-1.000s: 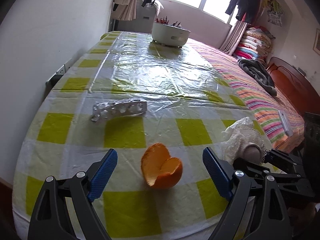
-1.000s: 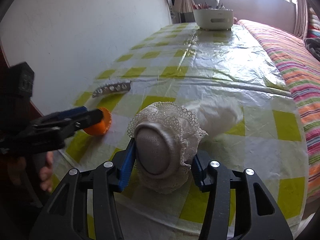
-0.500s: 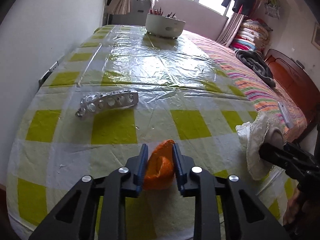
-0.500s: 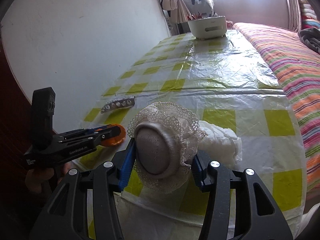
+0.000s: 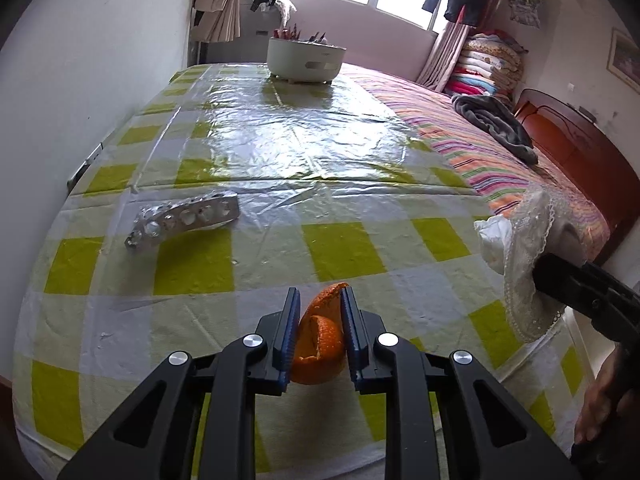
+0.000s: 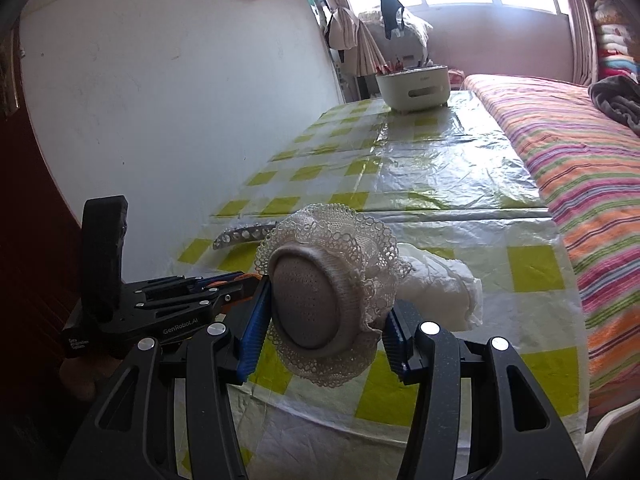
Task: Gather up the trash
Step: 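Lift the orange peel with the left tool while the right tool lifts the lace item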
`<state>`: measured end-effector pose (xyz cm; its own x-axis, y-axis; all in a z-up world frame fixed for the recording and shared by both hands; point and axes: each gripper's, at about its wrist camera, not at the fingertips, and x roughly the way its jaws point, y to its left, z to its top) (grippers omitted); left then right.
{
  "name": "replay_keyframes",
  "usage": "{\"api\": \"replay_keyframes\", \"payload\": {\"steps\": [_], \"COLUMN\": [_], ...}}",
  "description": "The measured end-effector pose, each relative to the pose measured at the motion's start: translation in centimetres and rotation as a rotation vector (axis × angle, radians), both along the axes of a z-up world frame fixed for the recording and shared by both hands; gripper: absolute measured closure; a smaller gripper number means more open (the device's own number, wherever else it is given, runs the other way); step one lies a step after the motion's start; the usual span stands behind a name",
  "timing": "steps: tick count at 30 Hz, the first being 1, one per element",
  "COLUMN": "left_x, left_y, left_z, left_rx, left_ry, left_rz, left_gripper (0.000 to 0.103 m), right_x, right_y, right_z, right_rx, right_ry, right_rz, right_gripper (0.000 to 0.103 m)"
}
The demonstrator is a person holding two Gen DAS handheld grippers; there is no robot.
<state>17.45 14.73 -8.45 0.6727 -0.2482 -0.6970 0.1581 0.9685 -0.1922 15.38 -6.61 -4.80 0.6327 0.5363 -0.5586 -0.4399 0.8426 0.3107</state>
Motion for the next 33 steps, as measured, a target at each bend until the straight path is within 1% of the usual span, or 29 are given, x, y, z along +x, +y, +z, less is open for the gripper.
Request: {"api": "replay_keyframes", "payload": {"steps": [10,33], "left_x": [-0.2,-0.9], "left_y": [-1.5,-6.2], "left_z": [0.8,1.8], "left_rx": [-0.017,-0.025], "left_ry": [-0.011,-0.030], "left_rz": [-0.013,-0.094], "left_gripper": [0.082,0.082], "right_x": [-0.4,-2.2], "right_y": [-2.6,-7.8], "right_z": [0.3,1.4], "right_rx": [0.010,0.009], "right_ry": [-0.013,-0.042], "right_rz": [-0.045,-0.141], "right_gripper": [0.055,0.055]}}
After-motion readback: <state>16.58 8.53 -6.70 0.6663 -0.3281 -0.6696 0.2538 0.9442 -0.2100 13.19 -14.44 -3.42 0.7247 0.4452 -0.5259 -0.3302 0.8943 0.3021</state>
